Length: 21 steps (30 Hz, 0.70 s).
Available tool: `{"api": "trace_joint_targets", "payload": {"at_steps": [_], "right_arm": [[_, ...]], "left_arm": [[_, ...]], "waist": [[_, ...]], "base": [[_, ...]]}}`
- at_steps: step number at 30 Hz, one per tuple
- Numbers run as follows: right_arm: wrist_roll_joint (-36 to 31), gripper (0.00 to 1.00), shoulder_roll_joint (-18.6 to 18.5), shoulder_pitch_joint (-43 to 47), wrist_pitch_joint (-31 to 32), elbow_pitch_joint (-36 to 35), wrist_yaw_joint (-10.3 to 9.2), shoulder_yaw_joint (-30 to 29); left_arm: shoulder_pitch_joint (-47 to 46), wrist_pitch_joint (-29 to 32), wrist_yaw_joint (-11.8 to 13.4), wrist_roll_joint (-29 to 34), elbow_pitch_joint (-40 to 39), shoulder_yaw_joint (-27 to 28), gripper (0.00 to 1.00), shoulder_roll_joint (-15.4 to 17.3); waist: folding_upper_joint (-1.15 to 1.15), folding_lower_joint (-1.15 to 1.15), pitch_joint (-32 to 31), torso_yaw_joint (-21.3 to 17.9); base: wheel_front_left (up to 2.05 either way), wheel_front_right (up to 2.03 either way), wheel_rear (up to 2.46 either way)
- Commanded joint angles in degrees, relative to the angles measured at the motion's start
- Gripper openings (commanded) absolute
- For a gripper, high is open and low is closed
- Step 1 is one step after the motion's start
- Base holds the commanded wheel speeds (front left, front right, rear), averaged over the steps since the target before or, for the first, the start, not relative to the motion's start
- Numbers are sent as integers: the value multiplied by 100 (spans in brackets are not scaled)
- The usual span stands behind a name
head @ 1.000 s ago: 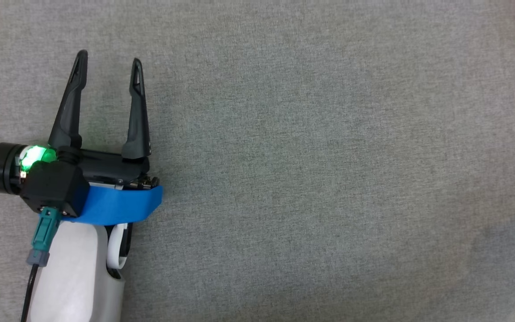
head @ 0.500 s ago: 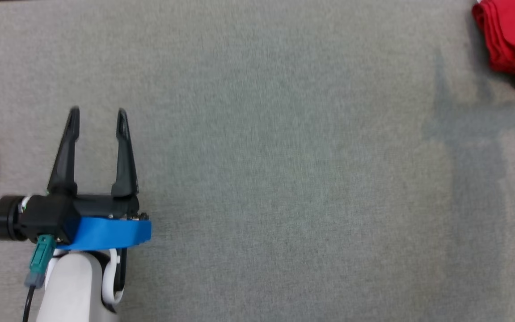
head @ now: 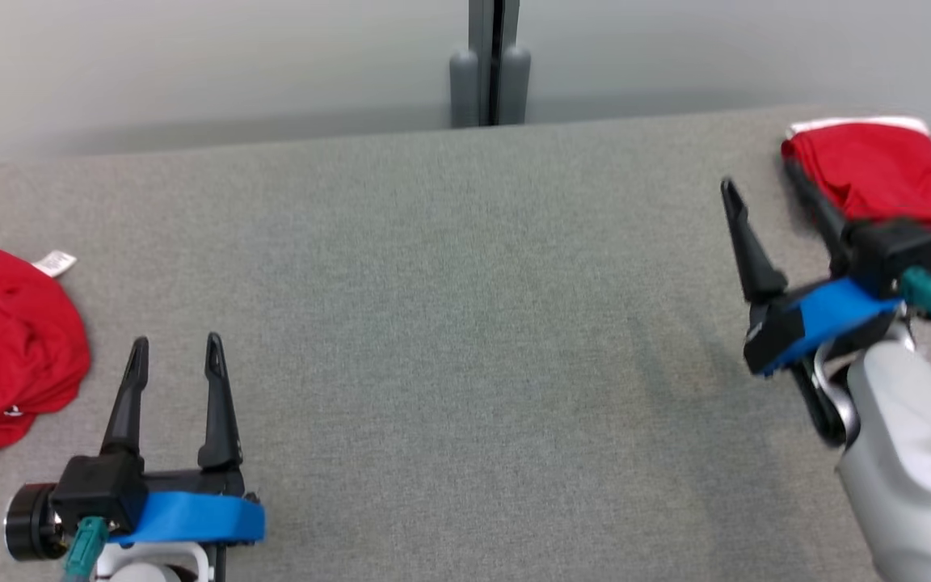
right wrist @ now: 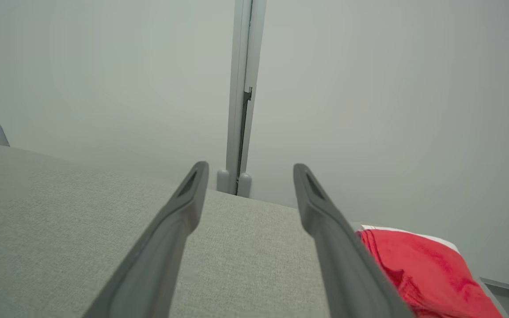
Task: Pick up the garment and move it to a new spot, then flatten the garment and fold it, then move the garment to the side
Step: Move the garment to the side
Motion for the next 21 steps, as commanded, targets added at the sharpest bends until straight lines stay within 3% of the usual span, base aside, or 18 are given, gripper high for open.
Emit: {"api": "trace_joint_targets", "payload": {"at_steps": [1, 13, 21], "right_arm": [[71, 100, 44, 349, -20, -126, 0, -35], [173, 100, 262, 1947, -20, -920, 0, -376], [-129, 100, 739, 2872, -19, -1518, 1, -732]], "left_arm": [[113, -16, 2, -25, 39, 32, 100, -28], [521, -16, -19, -57, 241, 35, 100, -97], [596, -16, -65, -56, 354, 32, 100, -122]], "waist": [[2, 2, -224, -64], [2, 2, -734, -61], [2, 2, -853, -12]], "base": [[0, 0, 0], [0, 0, 0], [0, 0, 0]]}}
